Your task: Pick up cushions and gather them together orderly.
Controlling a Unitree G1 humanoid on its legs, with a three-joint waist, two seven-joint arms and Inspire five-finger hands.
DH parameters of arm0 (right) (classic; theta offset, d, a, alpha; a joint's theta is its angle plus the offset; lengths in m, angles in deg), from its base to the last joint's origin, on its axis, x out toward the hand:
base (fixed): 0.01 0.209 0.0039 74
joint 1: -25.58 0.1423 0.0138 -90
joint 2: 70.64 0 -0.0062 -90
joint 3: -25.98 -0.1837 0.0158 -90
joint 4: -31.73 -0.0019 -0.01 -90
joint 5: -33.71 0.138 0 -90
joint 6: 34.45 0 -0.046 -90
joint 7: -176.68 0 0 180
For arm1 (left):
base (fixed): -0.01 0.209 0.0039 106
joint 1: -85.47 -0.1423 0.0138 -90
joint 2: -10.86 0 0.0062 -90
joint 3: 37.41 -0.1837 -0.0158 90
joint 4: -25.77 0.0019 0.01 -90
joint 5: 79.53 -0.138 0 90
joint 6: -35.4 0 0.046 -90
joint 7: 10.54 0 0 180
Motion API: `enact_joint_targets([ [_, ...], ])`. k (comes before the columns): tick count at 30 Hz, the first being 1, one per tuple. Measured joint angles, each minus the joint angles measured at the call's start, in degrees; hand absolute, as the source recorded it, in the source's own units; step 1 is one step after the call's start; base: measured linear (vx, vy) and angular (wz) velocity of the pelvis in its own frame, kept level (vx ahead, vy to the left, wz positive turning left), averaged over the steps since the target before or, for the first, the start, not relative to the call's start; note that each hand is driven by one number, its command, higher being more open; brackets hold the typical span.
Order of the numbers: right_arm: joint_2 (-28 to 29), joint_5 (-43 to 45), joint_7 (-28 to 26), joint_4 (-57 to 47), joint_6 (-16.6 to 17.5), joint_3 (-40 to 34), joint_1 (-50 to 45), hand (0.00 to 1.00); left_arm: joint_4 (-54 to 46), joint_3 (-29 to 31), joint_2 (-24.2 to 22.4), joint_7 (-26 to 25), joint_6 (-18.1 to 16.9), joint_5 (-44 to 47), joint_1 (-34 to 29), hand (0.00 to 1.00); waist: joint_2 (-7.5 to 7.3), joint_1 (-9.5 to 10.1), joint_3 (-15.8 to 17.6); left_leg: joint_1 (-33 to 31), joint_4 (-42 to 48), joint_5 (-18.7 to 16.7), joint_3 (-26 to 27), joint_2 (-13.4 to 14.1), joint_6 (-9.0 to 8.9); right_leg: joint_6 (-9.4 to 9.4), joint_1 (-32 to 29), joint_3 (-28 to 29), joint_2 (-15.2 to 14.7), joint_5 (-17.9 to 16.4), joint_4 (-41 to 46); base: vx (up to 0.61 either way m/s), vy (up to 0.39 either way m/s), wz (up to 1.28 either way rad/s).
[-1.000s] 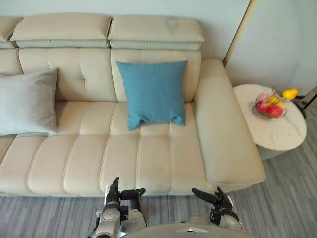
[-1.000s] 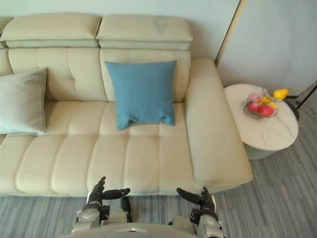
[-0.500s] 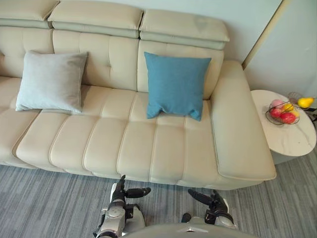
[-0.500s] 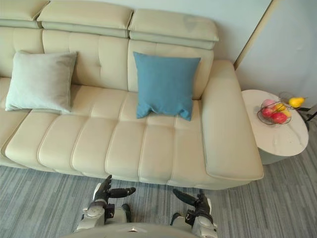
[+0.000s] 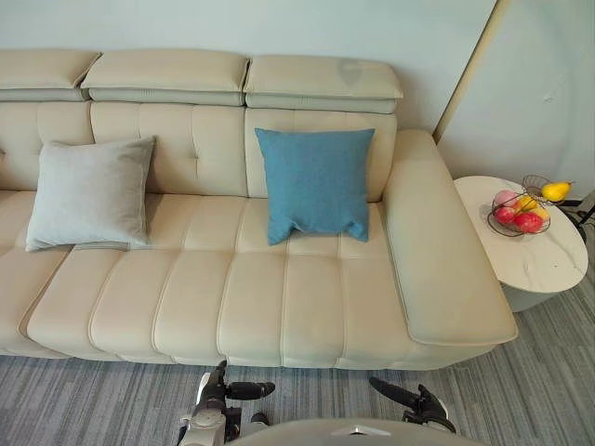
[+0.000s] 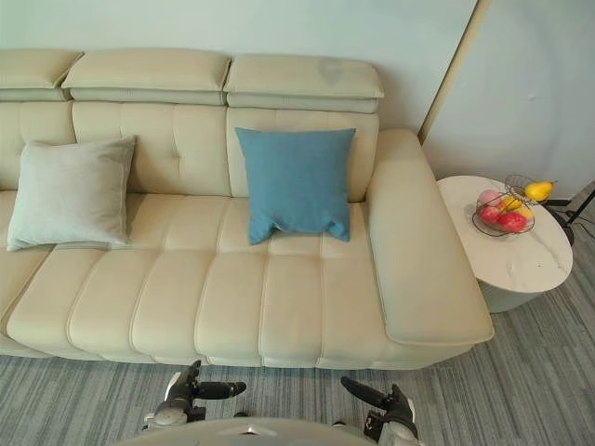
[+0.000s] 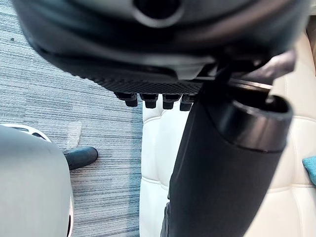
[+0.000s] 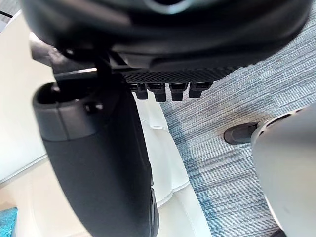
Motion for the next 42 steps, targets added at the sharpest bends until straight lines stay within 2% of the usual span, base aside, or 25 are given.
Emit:
enact_joint_targets([
  [1,-1.79,-0.36,-0.12,2.49,-0.03,0.12,0.70,1.00,2.60,0.11,0.59,0.31,-0.03,0.04,0.10,1.00,0.46,-1.15,-0.76,5.25,-9.57,5.03,-1.62,-0.33,-0.86,-1.40,1.08,0.83,1.39,0.80,-1.48,0.04,-0.024,0.00],
  [12,-1.79,-0.72,-0.54,2.50,-0.04,0.18,0.44,1.00,2.60,1.29,0.31,0.37,-0.03,0.15,-0.07,1.00,0.45,-1.28,-0.74,5.89,-9.76,5.04,-1.04,-0.26,-0.86,-1.38,1.38,1.14,1.41,0.81,-1.37,0.00,0.000,-0.02],
  [15,-1.78,-1.01,-1.47,2.45,-0.05,0.30,-0.47,1.00,2.60,2.69,-0.07,0.35,-0.02,0.64,-0.34,1.00,1.01,-1.36,-0.21,8.25,-10.47,5.03,0.40,-0.17,-0.93,-1.36,2.68,2.30,1.50,0.82,-1.31,-0.03,0.005,-0.21],
  [18,-1.79,-0.97,-2.40,1.22,-0.20,0.49,-0.51,1.00,2.60,4.89,-0.98,0.45,0.07,1.30,-0.71,1.00,1.63,-2.28,0.52,9.22,-10.49,5.01,2.02,0.10,-0.98,-0.60,2.83,3.35,1.58,1.28,-1.20,-0.06,0.004,-0.23],
  [21,-1.83,-0.98,-2.58,0.52,-0.30,0.86,-0.62,1.00,2.59,6.27,-1.75,0.53,0.13,1.32,-0.76,1.00,2.09,-2.34,0.86,9.97,-10.50,5.01,3.35,0.55,-1.11,-0.15,2.94,4.19,1.88,1.57,-1.16,-0.09,-0.008,-0.21],
  [26,-1.62,-1.01,-2.55,-2.62,-0.64,2.70,-1.87,1.00,2.38,6.93,-2.71,0.63,0.13,1.32,-0.75,1.00,2.58,-2.46,1.23,11.12,-10.49,5.16,5.36,2.58,-2.18,-0.03,3.02,5.21,3.38,1.66,-0.80,-0.06,-0.042,-0.16],
  [30,-0.62,-1.04,-2.50,-5.05,-0.73,2.72,-2.22,1.00,1.77,9.04,-3.48,0.74,0.21,1.26,-0.51,1.00,2.19,-2.32,2.57,9.91,-4.08,1.83,6.99,4.75,-3.73,-0.44,1.92,8.77,5.02,1.44,0.42,-0.01,-0.066,-0.45],
  [32,-0.88,-1.02,-2.27,-5.50,-0.77,2.73,-2.48,1.00,1.24,9.26,-4.41,0.70,0.18,1.32,-0.12,1.00,2.68,-2.43,2.66,7.54,-0.66,-0.03,2.42,5.63,-3.53,-0.51,-1.19,11.93,5.83,1.54,1.54,0.02,-0.086,-0.66],
  [33,-0.98,-1.03,-2.29,-5.59,-0.77,2.74,-2.46,1.00,1.23,9.38,-4.57,0.65,0.18,1.32,-0.10,1.00,2.85,-2.43,2.69,7.42,-0.52,-0.46,2.29,5.77,-3.40,-0.50,-1.70,12.45,6.04,1.55,1.87,0.03,-0.011,-0.86],
  [35,-0.81,-1.04,-2.28,-6.75,-0.81,3.08,-2.53,1.00,1.24,11.18,-4.74,0.64,0.23,1.29,0.20,1.00,2.84,-2.52,3.07,7.36,0.97,-2.51,4.89,6.25,-3.21,-0.33,-4.81,16.86,7.13,1.86,4.01,0.02,0.039,-0.96],
  [38,-0.51,-2.60,-2.34,-7.23,-0.87,5.07,-1.90,1.00,1.22,11.31,-3.95,0.22,0.26,1.27,0.67,1.00,1.47,-2.48,3.88,8.13,2.90,-4.46,10.99,7.26,-3.72,-0.42,-7.47,20.36,8.69,4.07,4.68,-0.04,0.056,-1.13],
  [39,-0.56,-3.11,-2.40,-7.22,-0.89,5.76,-1.46,1.00,1.21,11.35,-3.82,0.16,0.27,1.27,0.70,1.00,1.36,-2.36,3.97,8.31,3.33,-4.84,13.43,7.87,-3.78,-1.10,-8.54,18.52,9.23,5.43,4.41,-0.09,0.006,-1.56],
  [40,-0.23,-3.48,-2.37,-7.27,-0.89,5.99,-0.30,1.00,1.06,11.45,-3.47,0.07,0.35,1.27,0.75,1.00,1.38,-2.16,4.10,8.70,3.73,-5.18,18.88,8.98,-3.81,-5.59,-10.27,9.66,8.54,5.37,4.38,-0.07,0.013,-1.78],
  [41,-0.45,-4.21,-2.39,-7.36,-1.04,5.49,-0.05,1.00,0.89,11.17,-3.82,-0.02,0.58,1.28,1.02,1.00,1.93,-2.51,4.46,9.78,3.35,-5.11,21.77,9.38,-3.90,-7.98,-11.69,-0.53,5.94,3.30,7.49,-0.04,0.023,-1.91],
  [42,-0.58,-4.31,-2.27,-7.31,-1.14,5.18,-0.30,1.00,0.48,11.12,-4.04,-0.09,0.59,1.27,0.85,1.00,2.01,-2.46,4.50,11.26,2.97,-4.99,25.01,9.51,-4.13,-8.68,-12.35,-9.96,2.86,2.10,10.58,0.02,0.053,-1.47],
])
